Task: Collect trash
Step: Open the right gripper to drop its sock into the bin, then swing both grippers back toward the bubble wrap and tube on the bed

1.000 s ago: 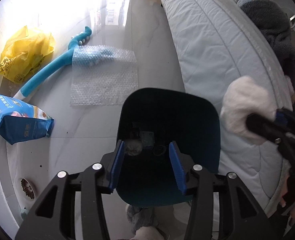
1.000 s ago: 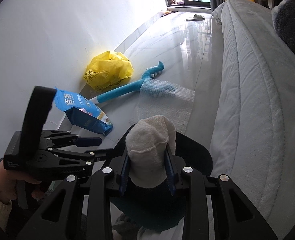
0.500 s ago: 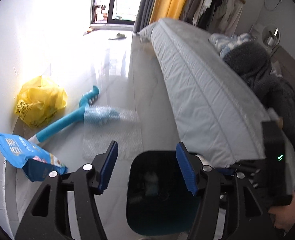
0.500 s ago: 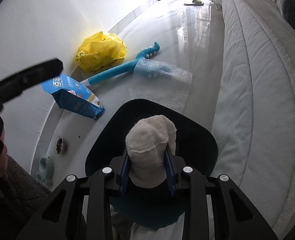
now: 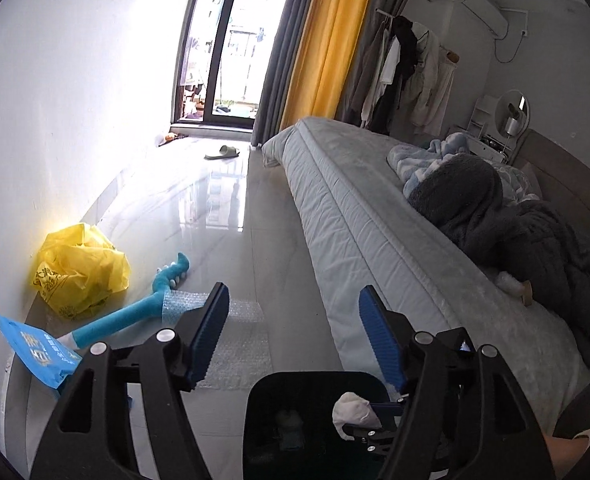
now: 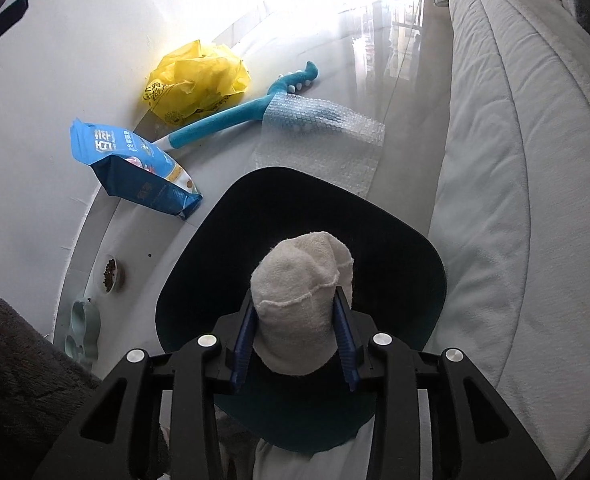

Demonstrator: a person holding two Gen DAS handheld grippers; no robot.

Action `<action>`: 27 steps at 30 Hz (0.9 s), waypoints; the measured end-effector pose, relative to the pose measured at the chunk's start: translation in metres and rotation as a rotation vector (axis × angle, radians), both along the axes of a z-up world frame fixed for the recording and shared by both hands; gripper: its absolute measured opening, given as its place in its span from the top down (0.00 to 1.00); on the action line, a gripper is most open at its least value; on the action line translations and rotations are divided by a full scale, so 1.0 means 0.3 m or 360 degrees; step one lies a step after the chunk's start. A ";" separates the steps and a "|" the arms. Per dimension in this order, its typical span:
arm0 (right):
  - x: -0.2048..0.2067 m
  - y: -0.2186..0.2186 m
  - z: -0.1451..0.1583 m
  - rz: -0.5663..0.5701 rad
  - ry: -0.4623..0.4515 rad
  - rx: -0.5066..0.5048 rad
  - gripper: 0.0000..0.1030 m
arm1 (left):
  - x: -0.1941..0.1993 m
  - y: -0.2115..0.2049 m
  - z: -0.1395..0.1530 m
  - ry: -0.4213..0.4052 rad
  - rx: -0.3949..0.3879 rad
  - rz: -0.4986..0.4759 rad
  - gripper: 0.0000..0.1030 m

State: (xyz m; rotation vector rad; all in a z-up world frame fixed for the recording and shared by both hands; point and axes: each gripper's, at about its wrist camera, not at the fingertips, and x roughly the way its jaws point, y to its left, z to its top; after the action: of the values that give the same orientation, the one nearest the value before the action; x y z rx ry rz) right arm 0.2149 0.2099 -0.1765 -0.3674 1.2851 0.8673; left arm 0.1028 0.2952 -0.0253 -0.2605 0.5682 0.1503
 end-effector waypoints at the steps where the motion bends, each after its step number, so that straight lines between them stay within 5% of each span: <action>1: -0.001 0.000 0.000 -0.0001 -0.0001 0.0000 0.55 | -0.001 -0.009 0.008 -0.0013 0.0013 -0.0009 0.31; 10: 0.010 -0.021 0.083 -0.0037 -0.0052 0.0089 0.32 | -0.013 -0.088 0.096 -0.0171 0.0071 -0.0042 0.28; 15: 0.015 -0.087 0.167 -0.0070 -0.0103 0.0202 0.28 | -0.021 -0.151 0.176 -0.0293 0.0085 -0.0066 0.22; 27: 0.126 -0.342 0.409 -0.0275 -0.0350 0.0453 0.25 | 0.072 -0.319 0.193 -0.0280 0.0103 -0.0203 0.19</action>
State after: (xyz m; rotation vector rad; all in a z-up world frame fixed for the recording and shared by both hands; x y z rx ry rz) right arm 0.2528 0.1072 -0.0538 -0.1193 0.9596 0.8243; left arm 0.1244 0.1994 0.0325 -0.1717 0.4033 0.0218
